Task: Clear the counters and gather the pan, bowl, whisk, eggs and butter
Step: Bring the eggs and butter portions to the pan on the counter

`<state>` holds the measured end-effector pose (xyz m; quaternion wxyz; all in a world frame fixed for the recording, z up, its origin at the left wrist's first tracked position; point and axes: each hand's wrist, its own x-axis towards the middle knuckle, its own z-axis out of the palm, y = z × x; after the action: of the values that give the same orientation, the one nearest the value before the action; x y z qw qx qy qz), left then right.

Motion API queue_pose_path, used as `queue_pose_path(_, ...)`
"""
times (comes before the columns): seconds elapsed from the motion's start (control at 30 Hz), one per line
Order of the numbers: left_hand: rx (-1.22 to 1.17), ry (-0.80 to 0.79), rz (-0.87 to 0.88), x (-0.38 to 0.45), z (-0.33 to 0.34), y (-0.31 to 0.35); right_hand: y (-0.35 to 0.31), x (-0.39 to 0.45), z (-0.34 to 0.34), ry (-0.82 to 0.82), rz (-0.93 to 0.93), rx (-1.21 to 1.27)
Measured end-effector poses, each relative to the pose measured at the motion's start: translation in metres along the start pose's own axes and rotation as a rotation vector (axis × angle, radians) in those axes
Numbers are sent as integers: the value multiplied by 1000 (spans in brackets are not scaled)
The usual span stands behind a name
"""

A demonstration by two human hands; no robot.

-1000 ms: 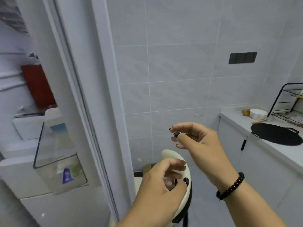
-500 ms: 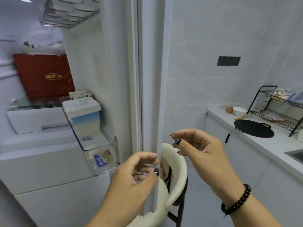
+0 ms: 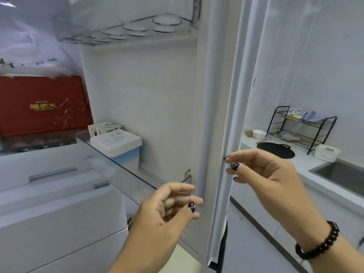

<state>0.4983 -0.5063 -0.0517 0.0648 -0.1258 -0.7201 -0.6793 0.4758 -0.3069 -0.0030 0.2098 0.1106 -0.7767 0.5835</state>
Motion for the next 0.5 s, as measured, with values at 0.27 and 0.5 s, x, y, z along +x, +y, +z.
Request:
queue_pose_path(0.27, -69, -224, 245, 32, -100, 20, -42, -17, 57, 188, -96, -119)
queue_pose_path(0.5, 349, -586, 46, 140, -143, 25, -63, 3, 106, 72, -83, -367)
